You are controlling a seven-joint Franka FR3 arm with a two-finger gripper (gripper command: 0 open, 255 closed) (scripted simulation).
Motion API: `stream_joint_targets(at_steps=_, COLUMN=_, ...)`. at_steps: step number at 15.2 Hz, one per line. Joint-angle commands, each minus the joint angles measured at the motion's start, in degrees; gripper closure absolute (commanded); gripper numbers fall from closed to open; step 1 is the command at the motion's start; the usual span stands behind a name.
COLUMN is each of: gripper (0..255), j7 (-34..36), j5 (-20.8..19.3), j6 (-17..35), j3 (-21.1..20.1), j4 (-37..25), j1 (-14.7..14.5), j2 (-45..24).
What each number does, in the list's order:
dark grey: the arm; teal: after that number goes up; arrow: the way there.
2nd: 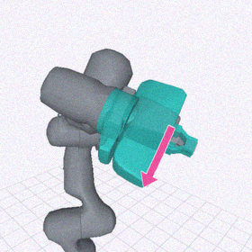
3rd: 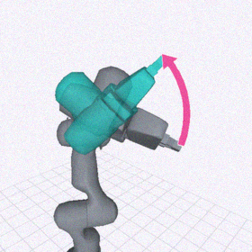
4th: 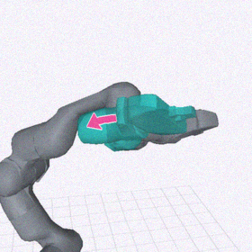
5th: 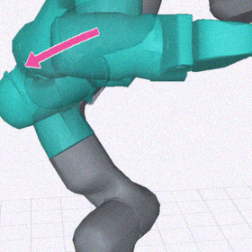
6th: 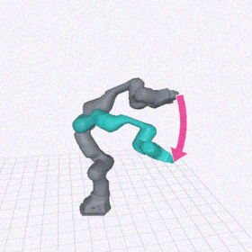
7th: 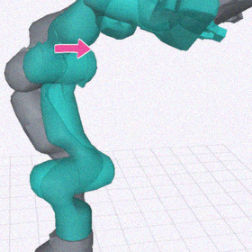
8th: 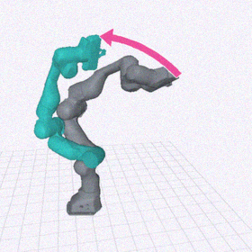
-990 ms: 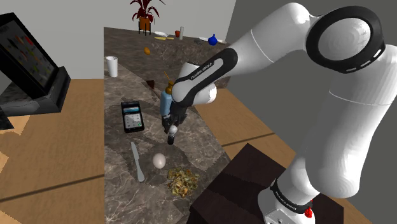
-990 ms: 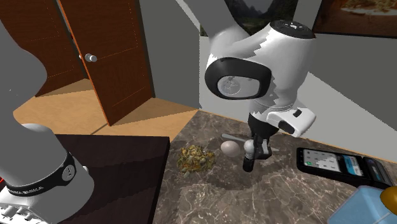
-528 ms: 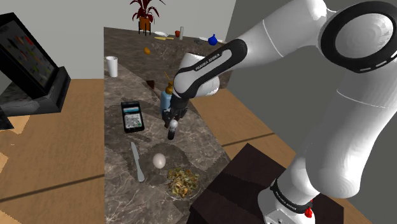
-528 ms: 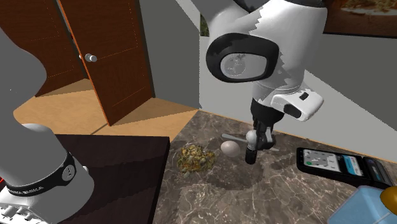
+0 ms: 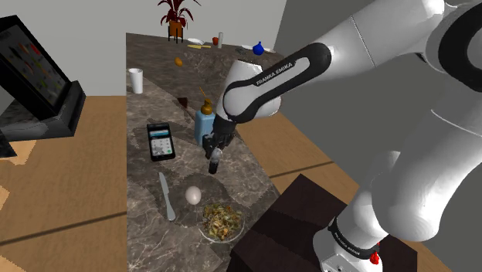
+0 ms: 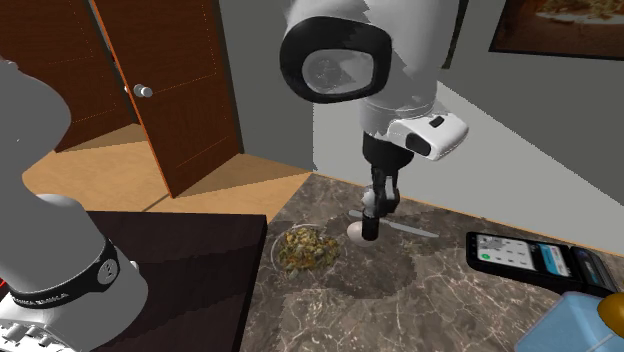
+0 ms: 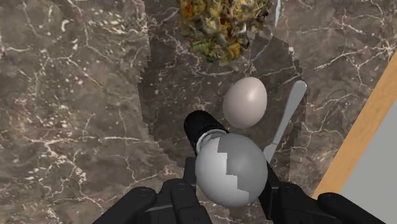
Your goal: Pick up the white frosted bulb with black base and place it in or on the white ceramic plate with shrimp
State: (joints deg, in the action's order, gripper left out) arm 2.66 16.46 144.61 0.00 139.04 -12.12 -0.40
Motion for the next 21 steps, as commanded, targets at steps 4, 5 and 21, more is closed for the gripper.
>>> stream_joint_targets(at_steps=4, gripper=255, j7=4.8, j5=0.2, j6=1.2, j3=-2.7, j4=9.8, j1=-2.4, j2=9.4)
stream_joint_targets(at_steps=5, gripper=255, j7=5.8, j5=0.3, j6=1.3, j3=-3.4, j4=11.6, j1=-2.8, j2=11.3)
stream_joint_targets(at_steps=21, gripper=255, j7=5.5, j5=6.3, j6=12.6, j3=-5.8, j4=20.2, j1=-7.2, j2=9.1)
